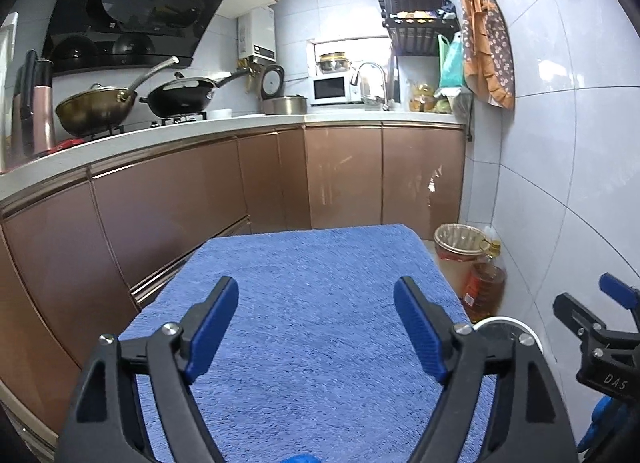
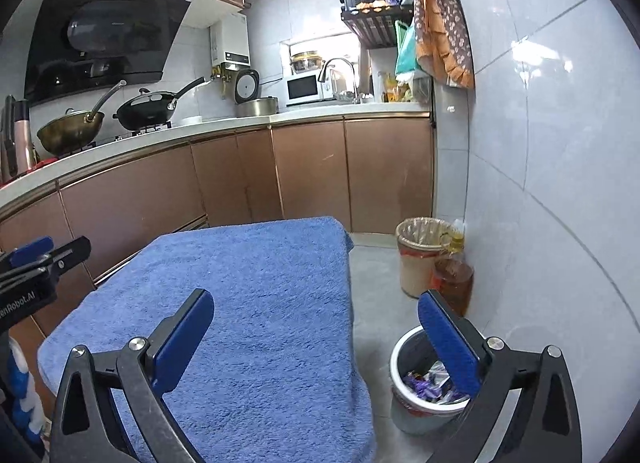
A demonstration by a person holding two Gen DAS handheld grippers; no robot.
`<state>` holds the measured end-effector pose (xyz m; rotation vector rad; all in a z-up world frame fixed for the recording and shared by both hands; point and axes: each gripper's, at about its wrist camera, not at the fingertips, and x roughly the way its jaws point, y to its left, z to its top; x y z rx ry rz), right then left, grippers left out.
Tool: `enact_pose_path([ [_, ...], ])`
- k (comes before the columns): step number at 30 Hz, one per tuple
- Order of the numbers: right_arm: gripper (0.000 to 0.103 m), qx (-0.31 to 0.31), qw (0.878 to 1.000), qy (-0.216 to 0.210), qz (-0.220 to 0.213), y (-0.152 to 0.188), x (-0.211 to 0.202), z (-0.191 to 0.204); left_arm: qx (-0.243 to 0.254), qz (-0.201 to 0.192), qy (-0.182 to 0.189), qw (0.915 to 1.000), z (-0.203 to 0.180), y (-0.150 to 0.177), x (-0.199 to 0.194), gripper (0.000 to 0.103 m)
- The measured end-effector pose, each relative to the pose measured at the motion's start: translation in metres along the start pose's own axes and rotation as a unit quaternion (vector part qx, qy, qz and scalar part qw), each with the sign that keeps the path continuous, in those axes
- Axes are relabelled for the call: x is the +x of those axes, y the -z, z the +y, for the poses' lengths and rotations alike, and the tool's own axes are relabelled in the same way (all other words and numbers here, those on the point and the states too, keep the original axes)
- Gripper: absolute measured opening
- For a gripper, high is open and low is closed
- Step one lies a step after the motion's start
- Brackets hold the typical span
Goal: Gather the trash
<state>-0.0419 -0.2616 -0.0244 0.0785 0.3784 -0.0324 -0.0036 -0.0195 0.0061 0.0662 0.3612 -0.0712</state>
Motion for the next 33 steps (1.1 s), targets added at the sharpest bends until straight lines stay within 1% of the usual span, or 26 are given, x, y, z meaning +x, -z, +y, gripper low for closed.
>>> enact_pose_path([
  [4, 0.103, -0.006, 1.000, 0.009, -0.015, -0.003, -0.007, -0.005, 0.005, -0.001, -0.006, 1.0000, -0.006, -0.002, -0.004, 0.080],
  [8, 0.103, -0.009, 0.999, 0.020, -0.027, -0.003, -0.015, -0.010, 0.010, -0.012, -0.016, 0.9998, -0.013, -0.004, -0.011, 0.080],
  [17, 0.103, -0.009, 0.998, 0.035, -0.054, -0.010, -0.029, -0.021, 0.010, -0.019, -0.019, 0.9996, -0.019, -0.004, -0.021, 0.080],
  [33, 0.103, -0.032, 0.996, 0.043, -0.069, -0.014, -0.037, -0.010, 0.004, -0.030, -0.026, 0.9992, -0.014, -0.001, -0.031, 0.080],
])
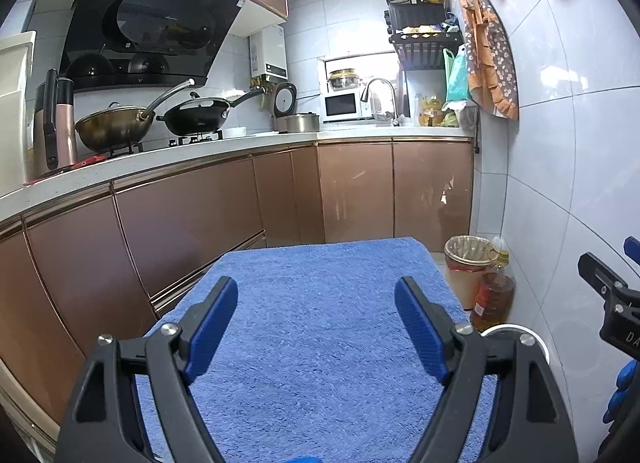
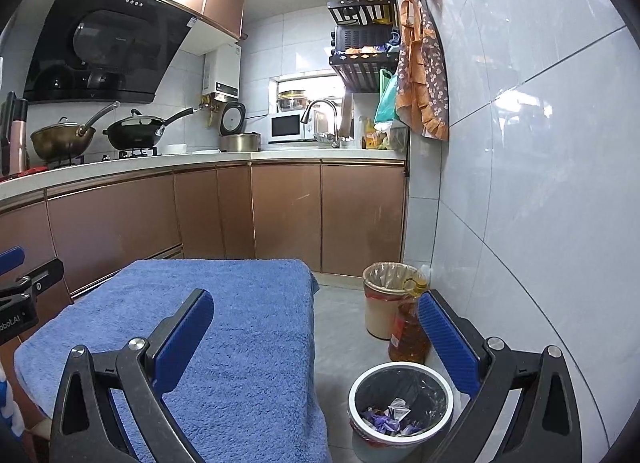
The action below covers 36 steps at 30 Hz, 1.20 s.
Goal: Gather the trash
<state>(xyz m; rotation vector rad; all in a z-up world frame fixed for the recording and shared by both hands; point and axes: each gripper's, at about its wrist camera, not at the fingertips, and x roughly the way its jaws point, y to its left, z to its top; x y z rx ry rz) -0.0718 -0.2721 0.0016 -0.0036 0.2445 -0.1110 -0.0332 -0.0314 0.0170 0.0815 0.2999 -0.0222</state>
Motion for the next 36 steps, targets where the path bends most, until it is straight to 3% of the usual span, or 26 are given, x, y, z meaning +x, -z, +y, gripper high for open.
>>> enact_pose_path([
  [36, 0.103, -0.010, 1.000, 0.008, -0.002, -0.0017, -0.0022, -0.0005, -0.009, -0.002, -0.007, 0.9999, 0.0047, 0.0005, -0.0002, 0.080],
])
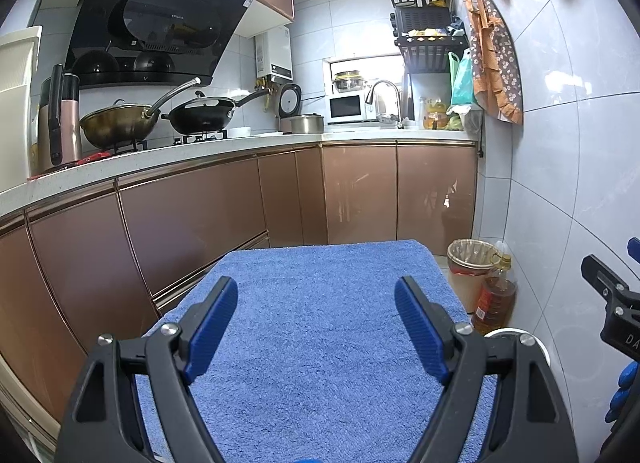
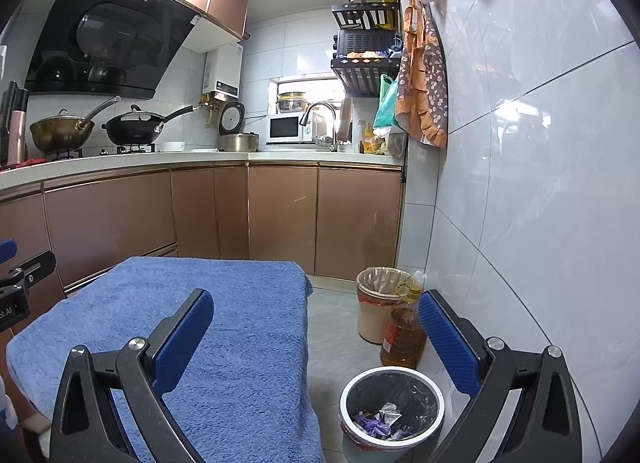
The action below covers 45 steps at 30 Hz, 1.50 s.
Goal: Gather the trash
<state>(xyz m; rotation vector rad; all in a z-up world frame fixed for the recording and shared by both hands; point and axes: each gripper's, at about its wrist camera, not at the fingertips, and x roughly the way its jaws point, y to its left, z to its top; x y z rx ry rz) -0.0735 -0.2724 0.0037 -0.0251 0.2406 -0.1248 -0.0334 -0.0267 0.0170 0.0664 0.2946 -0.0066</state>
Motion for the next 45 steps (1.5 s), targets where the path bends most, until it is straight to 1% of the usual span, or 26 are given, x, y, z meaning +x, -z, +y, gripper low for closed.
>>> enact_pose_path([
  [14, 0.103, -0.003, 1.000, 0.002, -0.001, -0.001, 0.001, -0.003, -0.004, 0.000, 0.003, 1.0000, -0.003, 0.004, 0.001, 0.080],
  [22, 0.103, -0.017, 1.000, 0.011, -0.012, -0.001, -0.003, -0.007, -0.006, -0.003, 0.001, 1.0000, -0.007, 0.006, -0.003, 0.080],
  [28, 0.103, -0.016, 1.000, 0.014, -0.014, -0.001, -0.005, -0.010, -0.004, -0.002, 0.001, 1.0000, -0.012, 0.007, -0.004, 0.080],
  [45, 0.103, -0.018, 1.000, 0.013, -0.011, 0.001, -0.003, -0.010, -0.004, -0.002, 0.000, 1.0000, -0.018, 0.010, -0.005, 0.080],
])
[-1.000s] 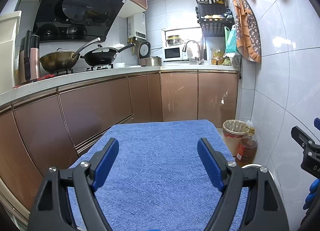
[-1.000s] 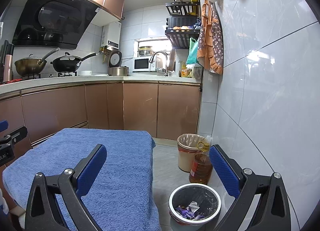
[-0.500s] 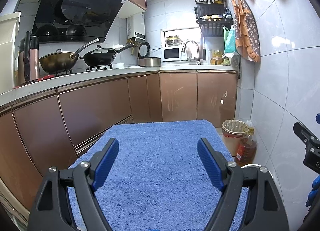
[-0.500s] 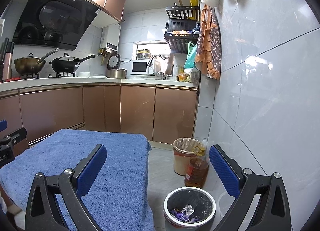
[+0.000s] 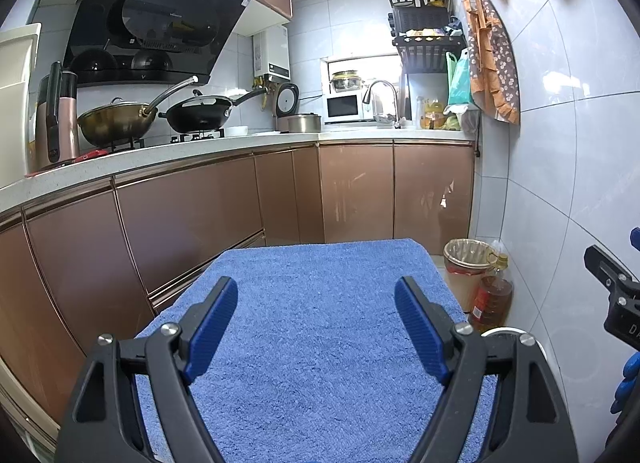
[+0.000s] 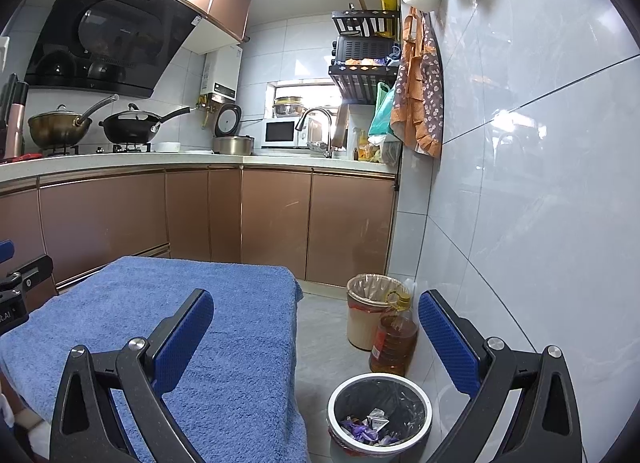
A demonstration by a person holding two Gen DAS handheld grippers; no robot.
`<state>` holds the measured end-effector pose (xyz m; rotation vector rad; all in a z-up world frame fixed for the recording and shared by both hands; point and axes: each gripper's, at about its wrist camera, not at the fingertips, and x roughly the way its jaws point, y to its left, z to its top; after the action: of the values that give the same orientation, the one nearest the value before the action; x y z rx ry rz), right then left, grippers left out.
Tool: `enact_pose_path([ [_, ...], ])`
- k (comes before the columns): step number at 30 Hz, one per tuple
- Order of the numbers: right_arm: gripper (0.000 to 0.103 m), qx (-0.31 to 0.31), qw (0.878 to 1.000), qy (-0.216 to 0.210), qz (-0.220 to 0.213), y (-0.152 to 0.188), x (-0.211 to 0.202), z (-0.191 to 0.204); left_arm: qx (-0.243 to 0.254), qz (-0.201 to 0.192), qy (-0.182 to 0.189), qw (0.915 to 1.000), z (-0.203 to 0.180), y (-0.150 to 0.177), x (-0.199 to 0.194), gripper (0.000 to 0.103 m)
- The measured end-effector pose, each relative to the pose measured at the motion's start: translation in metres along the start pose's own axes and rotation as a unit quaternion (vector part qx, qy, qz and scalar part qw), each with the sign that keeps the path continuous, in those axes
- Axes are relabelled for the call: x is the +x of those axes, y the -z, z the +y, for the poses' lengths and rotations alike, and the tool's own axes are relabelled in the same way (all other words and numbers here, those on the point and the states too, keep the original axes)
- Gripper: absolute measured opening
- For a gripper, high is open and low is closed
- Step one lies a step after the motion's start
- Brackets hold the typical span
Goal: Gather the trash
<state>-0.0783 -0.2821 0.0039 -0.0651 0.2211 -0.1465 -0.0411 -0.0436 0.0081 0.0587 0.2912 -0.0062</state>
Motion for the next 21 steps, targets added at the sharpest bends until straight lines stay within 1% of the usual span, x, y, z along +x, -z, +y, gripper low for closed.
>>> enact_pose_path([
  [21, 0.103, -0.001, 1.000, -0.002, -0.001, -0.0001, 0.0012, 0.0028, -0.005, -0.006, -0.004, 1.0000, 0.0032, -0.0006, -0.0036, 0.080],
])
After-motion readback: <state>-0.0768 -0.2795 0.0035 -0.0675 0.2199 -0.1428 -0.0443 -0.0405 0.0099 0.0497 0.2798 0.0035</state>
